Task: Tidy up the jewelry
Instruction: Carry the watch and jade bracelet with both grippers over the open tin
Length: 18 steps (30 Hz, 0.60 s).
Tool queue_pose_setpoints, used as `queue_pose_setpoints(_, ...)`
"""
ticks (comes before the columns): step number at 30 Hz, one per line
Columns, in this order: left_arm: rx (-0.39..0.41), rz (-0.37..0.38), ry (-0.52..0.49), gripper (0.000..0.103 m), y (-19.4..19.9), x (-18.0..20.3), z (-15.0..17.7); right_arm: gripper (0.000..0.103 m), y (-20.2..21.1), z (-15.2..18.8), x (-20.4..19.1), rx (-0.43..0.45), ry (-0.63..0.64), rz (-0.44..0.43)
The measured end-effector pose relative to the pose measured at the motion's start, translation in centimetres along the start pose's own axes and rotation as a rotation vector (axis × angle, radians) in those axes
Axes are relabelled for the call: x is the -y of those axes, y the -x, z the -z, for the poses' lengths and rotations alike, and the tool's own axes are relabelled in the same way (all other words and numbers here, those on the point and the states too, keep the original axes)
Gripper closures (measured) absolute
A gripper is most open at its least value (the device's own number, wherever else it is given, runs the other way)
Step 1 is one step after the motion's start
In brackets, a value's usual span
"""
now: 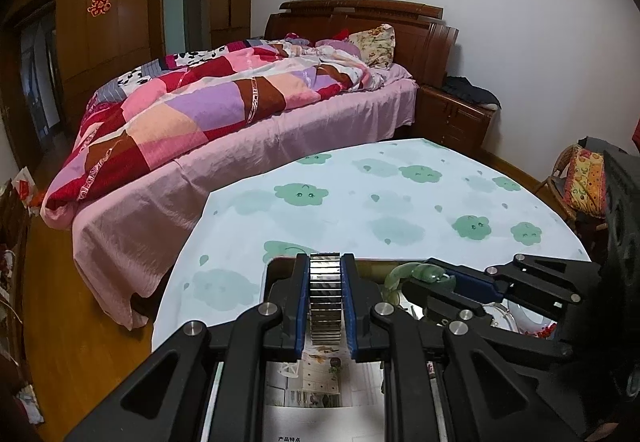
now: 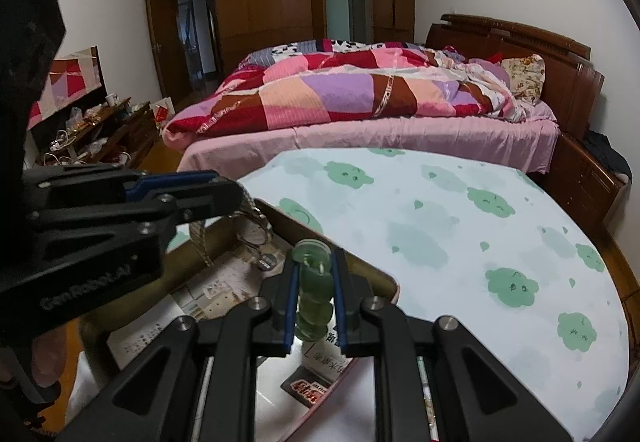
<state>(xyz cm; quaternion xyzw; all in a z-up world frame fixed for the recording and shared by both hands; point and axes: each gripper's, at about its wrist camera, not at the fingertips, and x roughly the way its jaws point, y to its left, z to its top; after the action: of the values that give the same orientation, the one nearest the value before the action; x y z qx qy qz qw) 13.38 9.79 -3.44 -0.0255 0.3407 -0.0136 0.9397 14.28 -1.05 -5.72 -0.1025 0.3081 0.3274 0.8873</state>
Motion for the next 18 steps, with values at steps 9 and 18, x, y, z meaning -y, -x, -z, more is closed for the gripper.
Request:
queue_pose_setpoints(9, -0.032, -0.017, -0.005, 0.088, -1.4, -0.2, 0.1, 0.086, -1.3, 0.3, 0.1, -0.04, 0.001, 0.016)
queue_pose_setpoints(18, -0.066, -0.038, -0.015, 0.088, -2.2, -0.2, 0.5, 0.085, -2.0, 0.3, 0.2, -0.067, -0.002, 0.029)
